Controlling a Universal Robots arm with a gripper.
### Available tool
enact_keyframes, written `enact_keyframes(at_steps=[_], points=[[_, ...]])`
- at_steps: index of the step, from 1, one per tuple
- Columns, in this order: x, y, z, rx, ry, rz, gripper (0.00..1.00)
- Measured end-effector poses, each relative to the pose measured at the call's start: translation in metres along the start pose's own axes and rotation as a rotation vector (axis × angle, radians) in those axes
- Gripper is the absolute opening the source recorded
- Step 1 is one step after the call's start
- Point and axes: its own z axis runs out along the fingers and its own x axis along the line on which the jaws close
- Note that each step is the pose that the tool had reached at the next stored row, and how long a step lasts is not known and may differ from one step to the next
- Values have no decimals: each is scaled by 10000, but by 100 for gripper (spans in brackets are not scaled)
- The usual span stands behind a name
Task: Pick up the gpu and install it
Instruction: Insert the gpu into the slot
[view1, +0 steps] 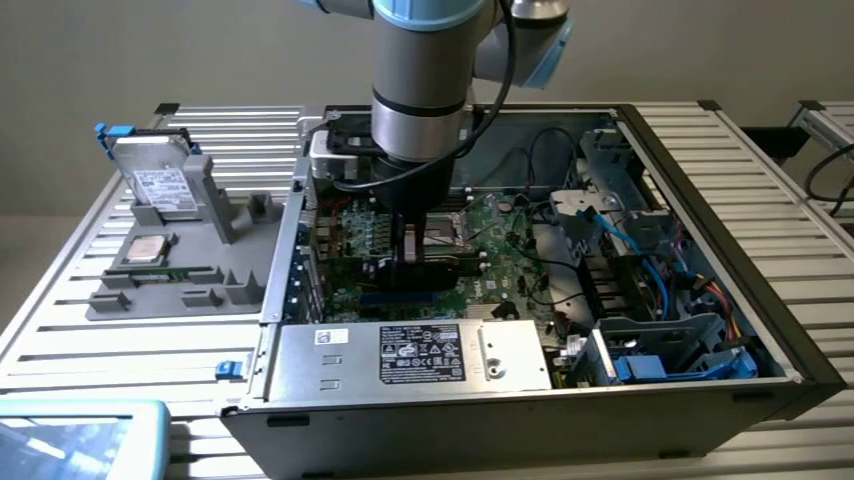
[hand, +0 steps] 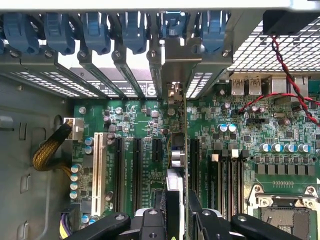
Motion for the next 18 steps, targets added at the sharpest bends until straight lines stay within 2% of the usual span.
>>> enact_keyframes(at_steps=[13, 18], points=[[3, 16, 9, 0, 9, 2, 28], [3, 19, 11, -1, 77, 29, 28]])
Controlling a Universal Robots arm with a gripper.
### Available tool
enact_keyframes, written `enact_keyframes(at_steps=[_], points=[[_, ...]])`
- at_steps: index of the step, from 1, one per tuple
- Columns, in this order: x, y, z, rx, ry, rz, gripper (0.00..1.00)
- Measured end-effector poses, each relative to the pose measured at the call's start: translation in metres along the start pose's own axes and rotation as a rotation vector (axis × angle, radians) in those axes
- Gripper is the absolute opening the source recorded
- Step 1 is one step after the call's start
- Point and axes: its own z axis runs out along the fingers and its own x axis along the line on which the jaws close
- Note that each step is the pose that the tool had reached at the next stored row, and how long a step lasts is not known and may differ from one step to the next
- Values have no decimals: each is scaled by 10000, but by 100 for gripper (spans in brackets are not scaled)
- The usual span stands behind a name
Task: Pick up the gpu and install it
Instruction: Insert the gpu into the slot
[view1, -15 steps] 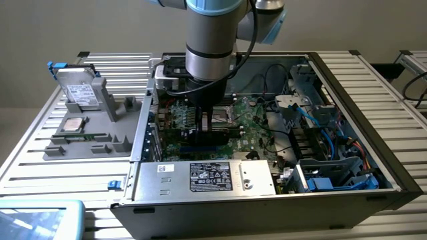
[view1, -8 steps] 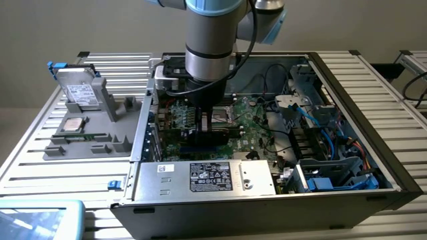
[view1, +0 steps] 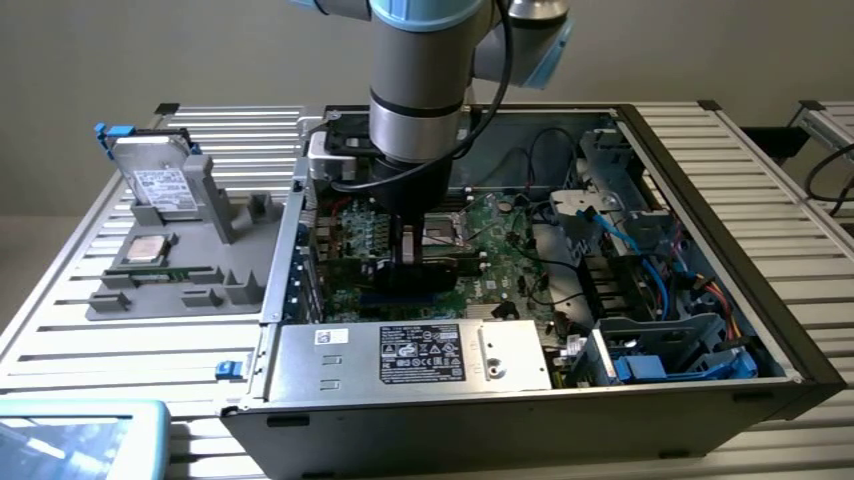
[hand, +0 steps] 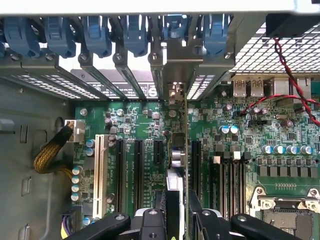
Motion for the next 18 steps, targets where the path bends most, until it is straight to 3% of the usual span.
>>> enact_keyframes(at_steps=[7, 15, 18], points=[[0, 1, 6, -13, 13, 7, 28], [-1, 2, 20, -128, 13, 4, 28], [-1, 12, 21, -129, 13, 4, 28]])
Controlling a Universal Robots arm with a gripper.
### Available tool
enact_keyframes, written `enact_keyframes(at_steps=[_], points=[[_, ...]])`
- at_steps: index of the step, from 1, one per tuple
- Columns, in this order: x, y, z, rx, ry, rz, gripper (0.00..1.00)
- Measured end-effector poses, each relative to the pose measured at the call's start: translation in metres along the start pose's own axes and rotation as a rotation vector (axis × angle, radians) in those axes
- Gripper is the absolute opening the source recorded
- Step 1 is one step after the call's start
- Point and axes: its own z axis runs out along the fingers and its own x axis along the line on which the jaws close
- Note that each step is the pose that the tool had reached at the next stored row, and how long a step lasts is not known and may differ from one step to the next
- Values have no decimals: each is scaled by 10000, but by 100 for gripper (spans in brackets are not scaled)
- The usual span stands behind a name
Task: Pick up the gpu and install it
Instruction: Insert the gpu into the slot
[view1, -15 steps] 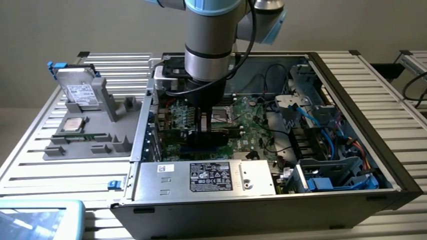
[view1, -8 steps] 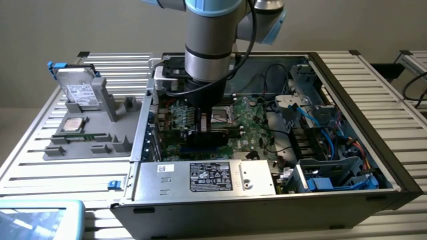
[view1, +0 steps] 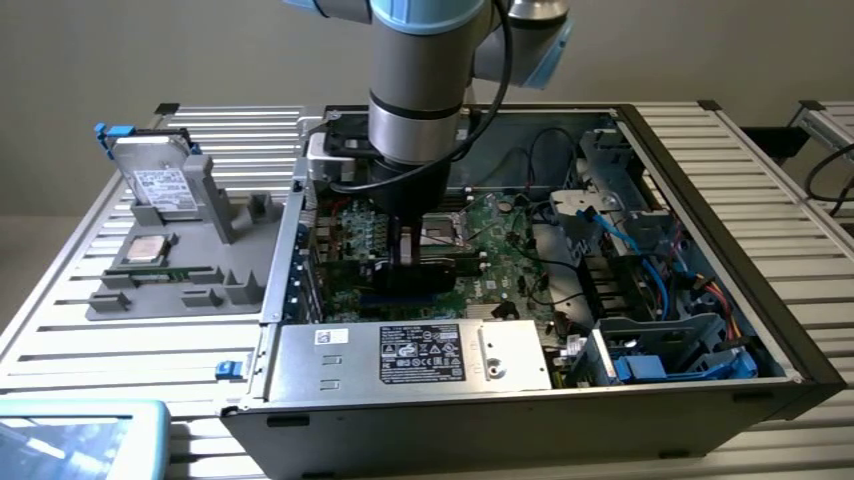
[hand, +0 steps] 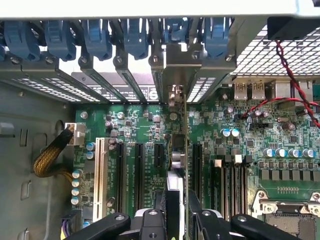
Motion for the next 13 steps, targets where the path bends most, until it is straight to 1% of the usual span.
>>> enact_keyframes(at_steps=[13], points=[[1, 6, 0, -4, 16, 7, 28]])
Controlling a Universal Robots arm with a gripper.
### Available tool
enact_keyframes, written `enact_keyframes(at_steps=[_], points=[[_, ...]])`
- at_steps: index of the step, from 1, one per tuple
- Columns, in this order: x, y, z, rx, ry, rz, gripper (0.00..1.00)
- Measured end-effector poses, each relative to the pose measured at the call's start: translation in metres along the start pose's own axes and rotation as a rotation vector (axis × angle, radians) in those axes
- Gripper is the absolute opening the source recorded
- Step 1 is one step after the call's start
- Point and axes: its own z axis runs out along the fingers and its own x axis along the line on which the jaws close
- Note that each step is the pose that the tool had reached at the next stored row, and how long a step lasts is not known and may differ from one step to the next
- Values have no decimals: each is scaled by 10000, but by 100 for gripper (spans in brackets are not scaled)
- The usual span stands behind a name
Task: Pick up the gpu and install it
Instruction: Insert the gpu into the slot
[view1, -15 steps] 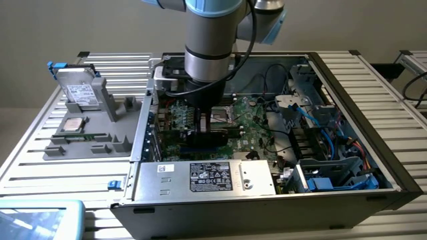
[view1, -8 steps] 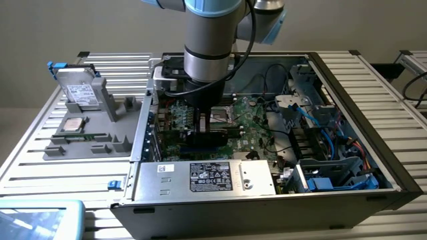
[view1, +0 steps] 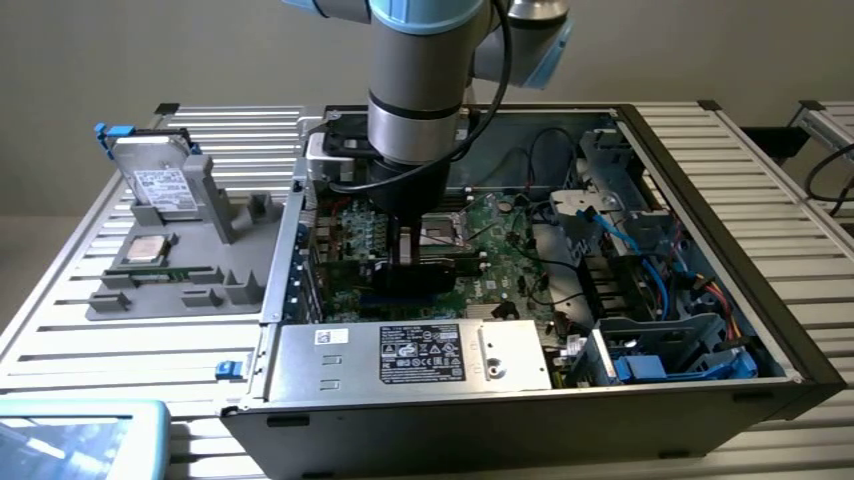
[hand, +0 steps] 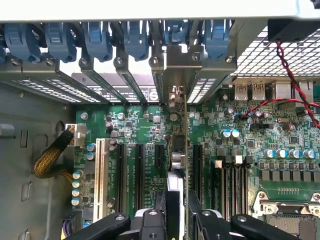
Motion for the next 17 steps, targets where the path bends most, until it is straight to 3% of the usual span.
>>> enact_keyframes(at_steps=[17], points=[[3, 16, 5, -2, 0, 25, 28]])
